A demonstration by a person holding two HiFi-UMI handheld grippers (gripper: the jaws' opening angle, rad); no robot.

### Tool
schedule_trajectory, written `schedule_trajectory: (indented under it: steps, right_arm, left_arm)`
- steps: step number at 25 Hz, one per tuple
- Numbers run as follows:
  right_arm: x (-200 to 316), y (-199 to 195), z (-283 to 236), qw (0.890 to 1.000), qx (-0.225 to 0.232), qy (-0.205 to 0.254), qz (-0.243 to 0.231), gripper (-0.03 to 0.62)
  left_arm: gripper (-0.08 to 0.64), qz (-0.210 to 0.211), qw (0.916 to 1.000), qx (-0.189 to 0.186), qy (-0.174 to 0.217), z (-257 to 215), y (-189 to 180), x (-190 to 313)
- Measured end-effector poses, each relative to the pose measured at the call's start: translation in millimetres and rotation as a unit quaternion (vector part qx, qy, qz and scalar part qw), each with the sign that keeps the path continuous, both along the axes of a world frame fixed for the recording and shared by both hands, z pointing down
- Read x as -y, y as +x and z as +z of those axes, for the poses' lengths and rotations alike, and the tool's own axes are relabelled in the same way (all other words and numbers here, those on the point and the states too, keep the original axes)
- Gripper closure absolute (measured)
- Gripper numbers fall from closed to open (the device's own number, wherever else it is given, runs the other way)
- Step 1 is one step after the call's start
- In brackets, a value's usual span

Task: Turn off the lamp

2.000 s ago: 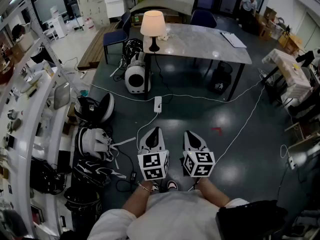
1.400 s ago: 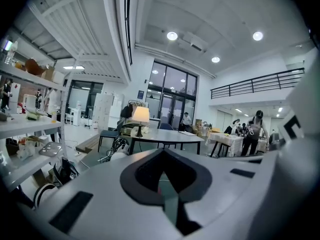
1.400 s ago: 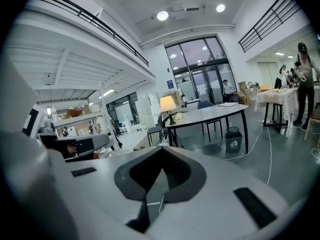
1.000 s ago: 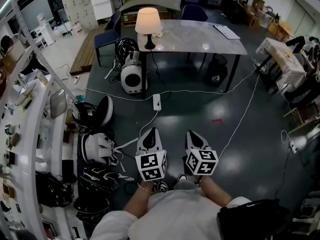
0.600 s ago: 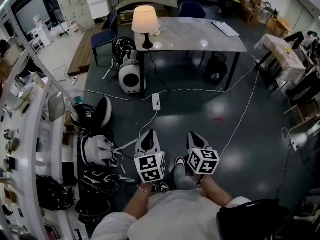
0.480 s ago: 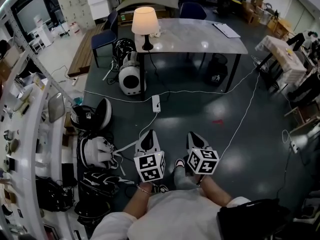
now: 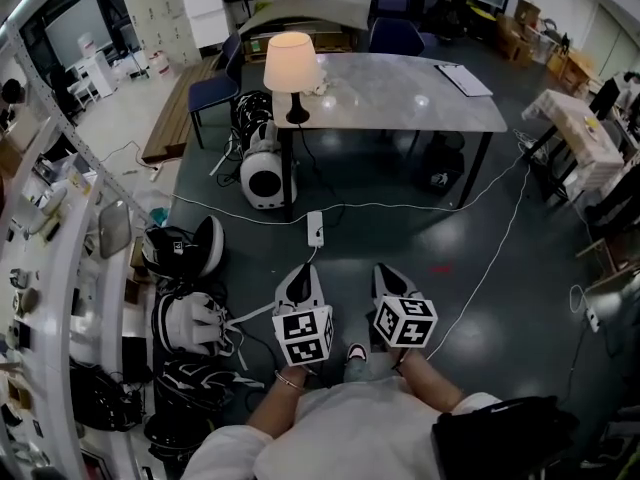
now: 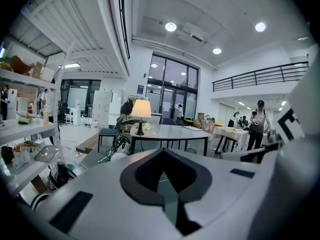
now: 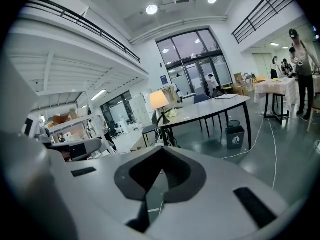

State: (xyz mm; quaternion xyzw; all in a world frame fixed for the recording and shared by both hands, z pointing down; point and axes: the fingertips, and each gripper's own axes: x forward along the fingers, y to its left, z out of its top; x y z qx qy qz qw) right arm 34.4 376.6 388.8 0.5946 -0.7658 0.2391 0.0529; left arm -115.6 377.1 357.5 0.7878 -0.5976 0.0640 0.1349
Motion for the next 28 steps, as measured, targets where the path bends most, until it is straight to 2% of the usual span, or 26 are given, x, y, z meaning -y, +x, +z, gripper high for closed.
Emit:
schedule_trajectory:
  steps: [19,28]
  right_arm:
    - [124,89,20,1.000,0.014,-0.018,-0.009,0.594]
    - [167,101,40,0.998,0.030,-0.046,-0.012,0.594]
  left_arm:
    - [0.561,-0.013,0.9992,0.014,-0.036,28,78,112]
    - [0.560,-0.035,0.9970,0.016,-0.068,48,79,148]
